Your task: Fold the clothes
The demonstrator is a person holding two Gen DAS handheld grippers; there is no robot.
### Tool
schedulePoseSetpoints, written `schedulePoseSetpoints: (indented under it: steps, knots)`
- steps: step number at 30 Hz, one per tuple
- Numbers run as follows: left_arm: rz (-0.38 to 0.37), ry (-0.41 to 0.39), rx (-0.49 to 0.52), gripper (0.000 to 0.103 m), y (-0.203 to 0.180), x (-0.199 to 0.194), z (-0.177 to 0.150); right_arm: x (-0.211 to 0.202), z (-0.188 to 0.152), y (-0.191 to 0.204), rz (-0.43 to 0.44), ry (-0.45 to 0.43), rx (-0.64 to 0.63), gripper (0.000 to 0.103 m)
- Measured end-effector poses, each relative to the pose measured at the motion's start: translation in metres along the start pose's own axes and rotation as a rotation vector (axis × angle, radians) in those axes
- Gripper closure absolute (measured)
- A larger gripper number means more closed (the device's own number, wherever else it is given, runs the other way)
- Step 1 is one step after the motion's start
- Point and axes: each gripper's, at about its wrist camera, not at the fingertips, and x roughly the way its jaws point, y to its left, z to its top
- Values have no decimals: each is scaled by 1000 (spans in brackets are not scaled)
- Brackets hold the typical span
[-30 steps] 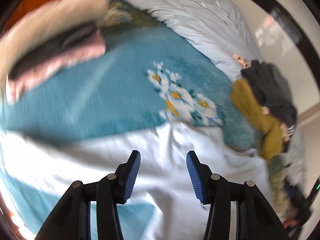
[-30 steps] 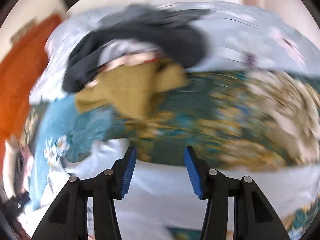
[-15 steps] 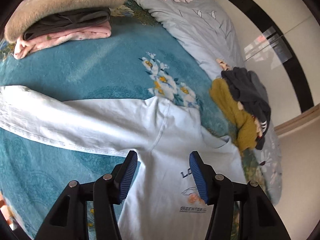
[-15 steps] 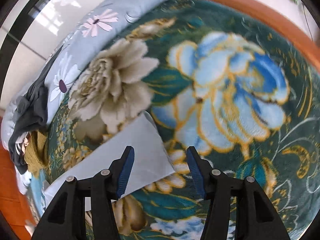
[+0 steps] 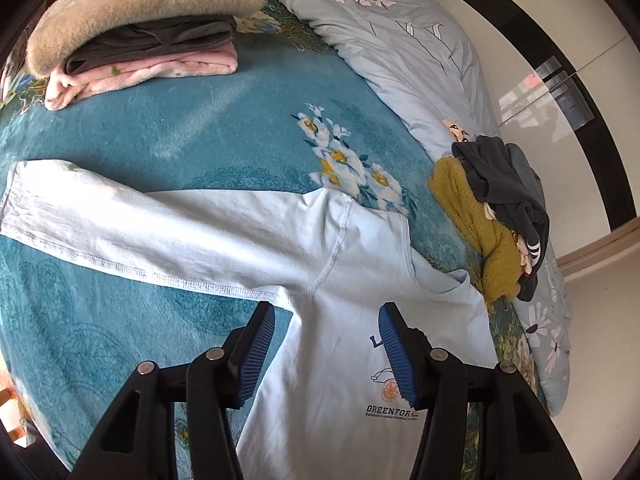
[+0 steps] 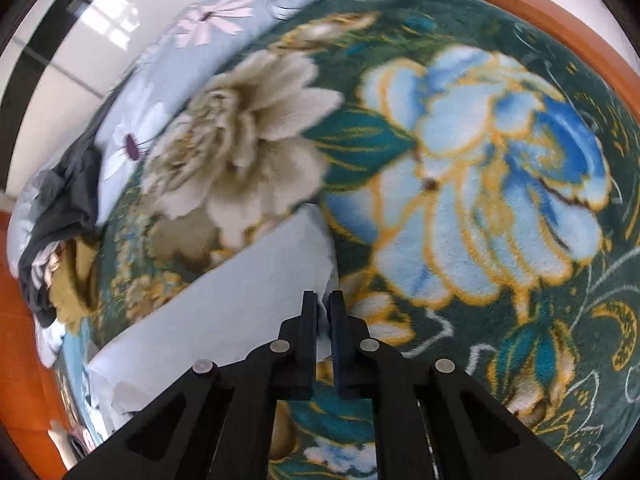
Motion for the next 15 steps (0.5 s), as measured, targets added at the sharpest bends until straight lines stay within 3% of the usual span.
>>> schedulePoseSetpoints:
  steps: [3,6,8,11,15]
  knots:
    - [-11,-12,-17,45,2,-2,1,-17,8,29,89,-46,-30,100]
    - [-27,-26,-45,45,7,-5,4,-47,15,84,249,-97,-93,100]
    - [-38,-35,-63,45,11,-6,5,-69,13,132,428,-108,-124,100]
    - [-54,-50,-91,45,15,-9,7,-86,-3,195,692,-62,-131,100]
    - [-75,-69,-127,45,22,-12,10,-83,-41,278,842,60,-219,100]
